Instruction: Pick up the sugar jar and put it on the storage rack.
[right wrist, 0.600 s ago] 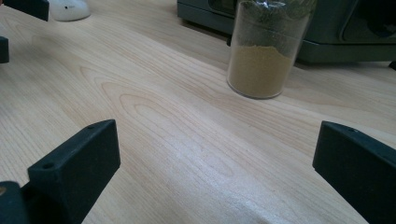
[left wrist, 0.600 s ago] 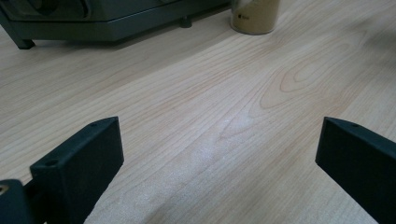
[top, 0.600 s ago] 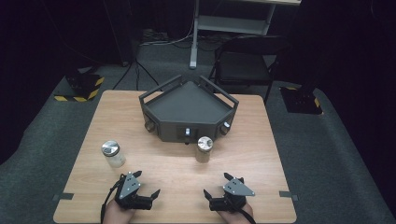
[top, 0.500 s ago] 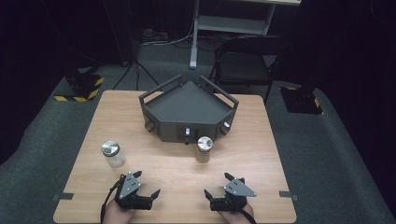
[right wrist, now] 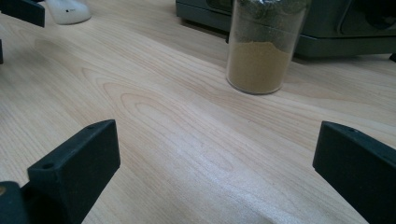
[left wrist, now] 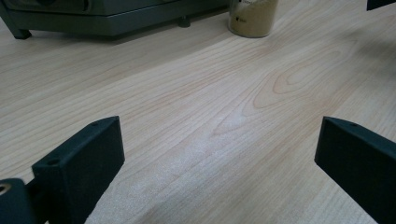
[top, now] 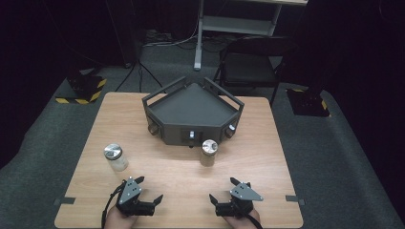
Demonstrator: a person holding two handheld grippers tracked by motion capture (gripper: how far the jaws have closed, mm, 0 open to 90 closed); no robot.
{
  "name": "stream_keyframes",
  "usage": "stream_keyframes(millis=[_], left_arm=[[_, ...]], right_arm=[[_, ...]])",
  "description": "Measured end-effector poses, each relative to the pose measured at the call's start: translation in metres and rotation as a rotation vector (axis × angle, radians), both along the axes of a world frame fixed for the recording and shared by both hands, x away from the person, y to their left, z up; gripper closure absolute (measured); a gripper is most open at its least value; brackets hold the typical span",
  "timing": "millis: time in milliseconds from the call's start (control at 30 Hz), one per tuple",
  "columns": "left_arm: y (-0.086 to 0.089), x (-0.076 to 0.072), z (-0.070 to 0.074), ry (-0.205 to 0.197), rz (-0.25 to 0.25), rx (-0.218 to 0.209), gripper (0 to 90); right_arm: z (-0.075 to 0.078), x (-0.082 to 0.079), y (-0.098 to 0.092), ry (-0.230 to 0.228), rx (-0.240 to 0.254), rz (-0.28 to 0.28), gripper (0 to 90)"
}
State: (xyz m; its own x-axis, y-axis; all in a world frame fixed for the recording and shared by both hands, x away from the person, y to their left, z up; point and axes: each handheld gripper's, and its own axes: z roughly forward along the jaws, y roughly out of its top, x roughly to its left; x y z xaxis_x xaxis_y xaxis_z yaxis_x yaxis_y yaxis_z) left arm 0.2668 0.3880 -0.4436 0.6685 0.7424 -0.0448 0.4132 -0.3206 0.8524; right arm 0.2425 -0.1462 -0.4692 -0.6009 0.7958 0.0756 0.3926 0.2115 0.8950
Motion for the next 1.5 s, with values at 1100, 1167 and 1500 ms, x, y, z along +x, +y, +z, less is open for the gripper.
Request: stream_keyframes(millis=[1100,1167,1500], left_arm=[[0.026,-0.008,0.007,-0.033,0.017,-0.076,2.1],[0.027,-0.012,0.009,-0.059,0.028,-0.083,2.0],[0.04,-0.02,0.018,-0.093,0.069,-0.095,2.1]], right_arm=[[0.01,0.006,0.005,0.052,-0.074,0.001,0.8],[0.01,0.006,0.004,0.053,-0.071,0.001,0.8],[0.01,0.007,0.003,0.055,-0.064,0.004,0.8]])
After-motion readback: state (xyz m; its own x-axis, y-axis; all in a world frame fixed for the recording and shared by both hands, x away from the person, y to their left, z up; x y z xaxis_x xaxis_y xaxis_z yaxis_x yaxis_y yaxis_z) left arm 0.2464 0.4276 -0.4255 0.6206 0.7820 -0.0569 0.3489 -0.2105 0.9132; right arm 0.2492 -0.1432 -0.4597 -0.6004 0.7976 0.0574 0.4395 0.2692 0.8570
